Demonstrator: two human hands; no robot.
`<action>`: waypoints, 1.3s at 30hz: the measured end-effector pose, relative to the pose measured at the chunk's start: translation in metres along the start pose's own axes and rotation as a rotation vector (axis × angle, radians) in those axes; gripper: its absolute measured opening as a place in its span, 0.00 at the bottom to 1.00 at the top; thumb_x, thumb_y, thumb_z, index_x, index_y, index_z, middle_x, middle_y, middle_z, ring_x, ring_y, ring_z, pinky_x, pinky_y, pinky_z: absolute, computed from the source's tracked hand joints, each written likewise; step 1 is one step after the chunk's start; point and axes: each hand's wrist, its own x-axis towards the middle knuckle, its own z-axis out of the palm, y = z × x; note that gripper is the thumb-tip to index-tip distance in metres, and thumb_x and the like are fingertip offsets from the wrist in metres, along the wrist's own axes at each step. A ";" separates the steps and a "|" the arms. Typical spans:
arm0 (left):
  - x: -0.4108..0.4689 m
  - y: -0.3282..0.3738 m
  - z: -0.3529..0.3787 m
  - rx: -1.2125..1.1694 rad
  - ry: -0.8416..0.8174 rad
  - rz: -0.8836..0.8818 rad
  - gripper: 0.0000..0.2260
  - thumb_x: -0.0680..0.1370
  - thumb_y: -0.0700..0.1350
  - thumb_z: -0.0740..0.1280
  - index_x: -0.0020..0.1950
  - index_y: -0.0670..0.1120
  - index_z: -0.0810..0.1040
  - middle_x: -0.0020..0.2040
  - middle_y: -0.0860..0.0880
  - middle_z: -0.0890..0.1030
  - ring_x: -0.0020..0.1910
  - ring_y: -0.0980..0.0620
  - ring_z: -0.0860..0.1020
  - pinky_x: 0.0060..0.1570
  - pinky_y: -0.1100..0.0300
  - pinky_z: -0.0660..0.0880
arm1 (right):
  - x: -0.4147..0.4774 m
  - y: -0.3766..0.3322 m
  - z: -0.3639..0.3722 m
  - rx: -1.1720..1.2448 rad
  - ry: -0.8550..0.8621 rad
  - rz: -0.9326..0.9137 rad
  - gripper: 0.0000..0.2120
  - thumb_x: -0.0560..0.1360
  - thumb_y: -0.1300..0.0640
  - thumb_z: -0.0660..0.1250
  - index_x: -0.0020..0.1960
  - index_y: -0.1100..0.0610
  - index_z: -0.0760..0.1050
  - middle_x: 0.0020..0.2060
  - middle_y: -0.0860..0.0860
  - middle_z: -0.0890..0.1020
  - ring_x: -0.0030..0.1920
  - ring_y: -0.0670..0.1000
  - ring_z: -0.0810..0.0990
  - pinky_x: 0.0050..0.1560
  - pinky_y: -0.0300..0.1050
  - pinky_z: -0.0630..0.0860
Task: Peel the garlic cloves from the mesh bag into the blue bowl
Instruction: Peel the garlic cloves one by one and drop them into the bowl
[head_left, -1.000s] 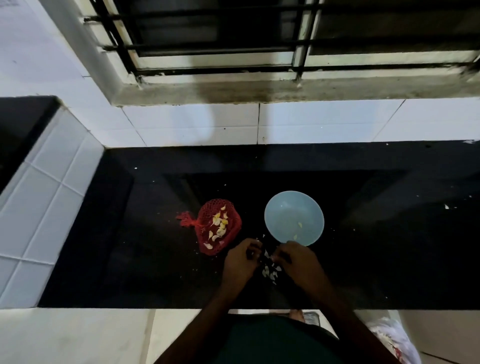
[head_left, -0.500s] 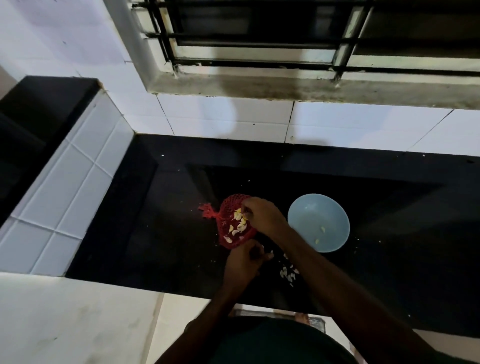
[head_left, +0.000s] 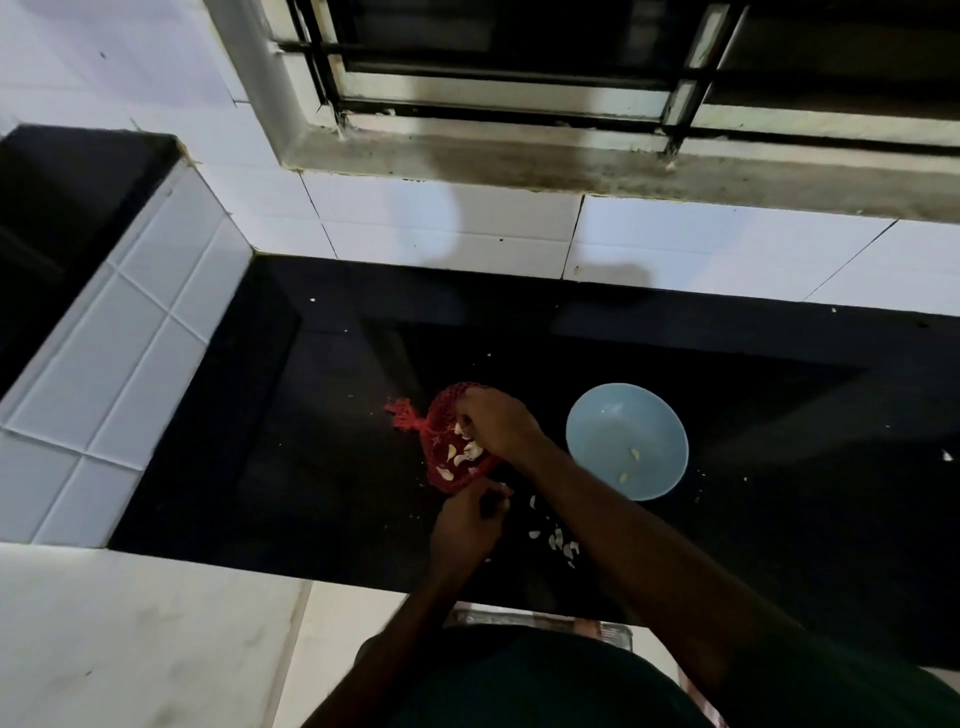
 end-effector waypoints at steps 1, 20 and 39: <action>0.001 -0.001 0.000 -0.006 0.009 -0.008 0.05 0.80 0.48 0.69 0.53 0.57 0.82 0.45 0.59 0.85 0.39 0.62 0.83 0.45 0.54 0.83 | 0.000 0.000 0.001 0.007 0.007 -0.004 0.06 0.78 0.59 0.63 0.50 0.55 0.79 0.50 0.52 0.81 0.51 0.54 0.81 0.50 0.52 0.80; -0.003 -0.005 -0.009 -0.026 0.037 -0.051 0.07 0.78 0.48 0.67 0.52 0.59 0.80 0.44 0.57 0.85 0.39 0.57 0.84 0.43 0.47 0.84 | -0.004 -0.002 0.011 0.138 0.097 0.023 0.04 0.79 0.54 0.64 0.52 0.50 0.77 0.47 0.47 0.81 0.48 0.50 0.81 0.49 0.50 0.80; 0.001 0.004 0.015 0.002 -0.083 0.016 0.05 0.80 0.46 0.68 0.53 0.56 0.82 0.47 0.59 0.85 0.46 0.59 0.83 0.51 0.50 0.82 | -0.189 0.040 0.050 0.891 0.238 0.469 0.08 0.77 0.66 0.68 0.45 0.54 0.75 0.37 0.54 0.82 0.34 0.46 0.78 0.35 0.40 0.75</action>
